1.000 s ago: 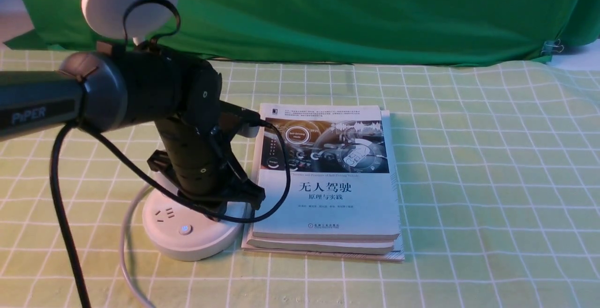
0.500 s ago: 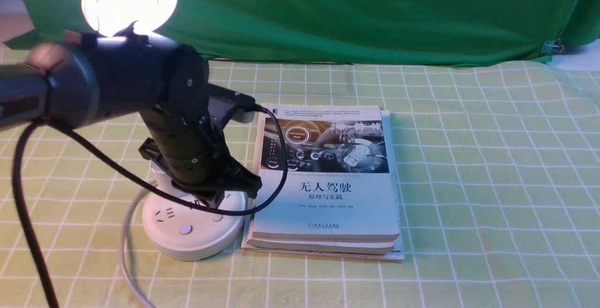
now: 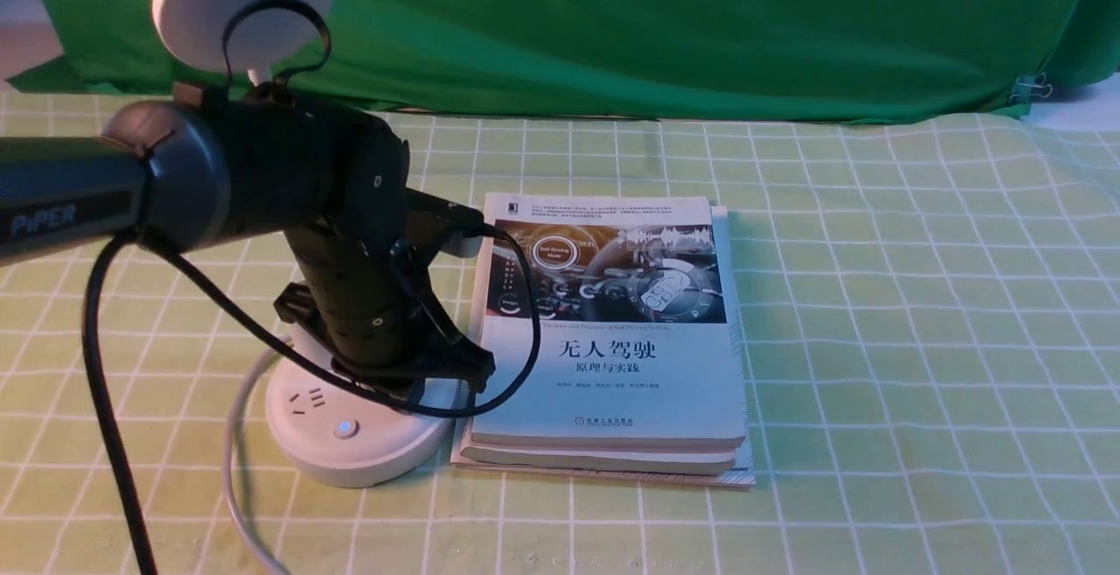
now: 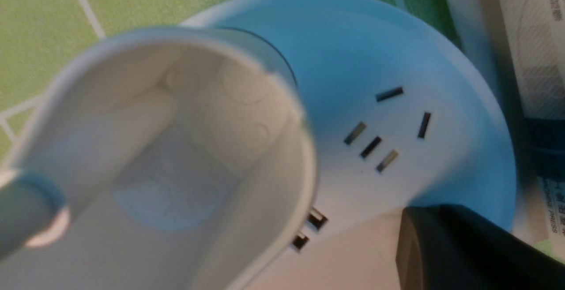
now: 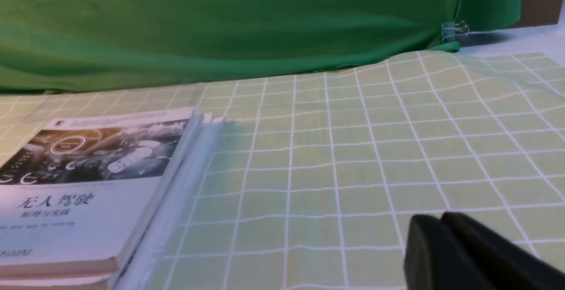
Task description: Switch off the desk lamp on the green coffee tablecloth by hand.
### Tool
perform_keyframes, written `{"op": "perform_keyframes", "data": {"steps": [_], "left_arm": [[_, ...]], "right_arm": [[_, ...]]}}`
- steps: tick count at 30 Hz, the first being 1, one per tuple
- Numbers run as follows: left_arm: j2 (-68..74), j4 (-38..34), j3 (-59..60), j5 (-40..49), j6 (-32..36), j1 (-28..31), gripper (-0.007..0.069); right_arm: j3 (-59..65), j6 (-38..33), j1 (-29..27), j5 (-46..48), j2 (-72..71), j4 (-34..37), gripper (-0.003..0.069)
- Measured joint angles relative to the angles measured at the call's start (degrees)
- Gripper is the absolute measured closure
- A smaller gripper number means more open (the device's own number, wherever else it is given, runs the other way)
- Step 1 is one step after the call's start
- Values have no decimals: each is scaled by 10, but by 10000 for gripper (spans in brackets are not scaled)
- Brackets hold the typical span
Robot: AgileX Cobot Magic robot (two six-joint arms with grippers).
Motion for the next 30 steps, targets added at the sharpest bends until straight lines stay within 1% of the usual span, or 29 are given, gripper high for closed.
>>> {"op": "perform_keyframes", "data": {"steps": [9, 12, 16, 17, 18, 21, 22, 24, 26, 27, 28, 30], "left_arm": [[-26, 4, 1, 1, -1, 0, 606], [-73, 4, 12, -1, -2, -1, 606], [-182, -13, 92, -37, -3, -2, 606], [-220, -19, 127, -58, -3, -2, 606], [-227, -19, 133, -66, -3, -2, 606], [-353, -23, 254, -170, -3, -2, 606], [-359, -23, 254, -177, -3, -2, 606], [-440, -24, 338, -261, -3, -2, 606], [-510, -24, 395, -328, -3, -2, 606], [-516, -24, 400, -340, -3, -2, 606], [-563, -24, 442, -382, -3, -2, 606], [-613, -24, 475, -416, -3, -2, 606]], "right_arm": [[0, 0, 0, 1, 0, 0, 630], [0, 0, 0, 1, 0, 0, 630], [0, 0, 0, 1, 0, 0, 630], [0, 0, 0, 1, 0, 0, 630], [0, 0, 0, 1, 0, 0, 630], [0, 0, 0, 1, 0, 0, 630], [0, 0, 0, 1, 0, 0, 630], [0, 0, 0, 1, 0, 0, 630], [0, 0, 0, 1, 0, 0, 630], [0, 0, 0, 1, 0, 0, 630], [0, 0, 0, 1, 0, 0, 630], [0, 0, 0, 1, 0, 0, 630]]}}
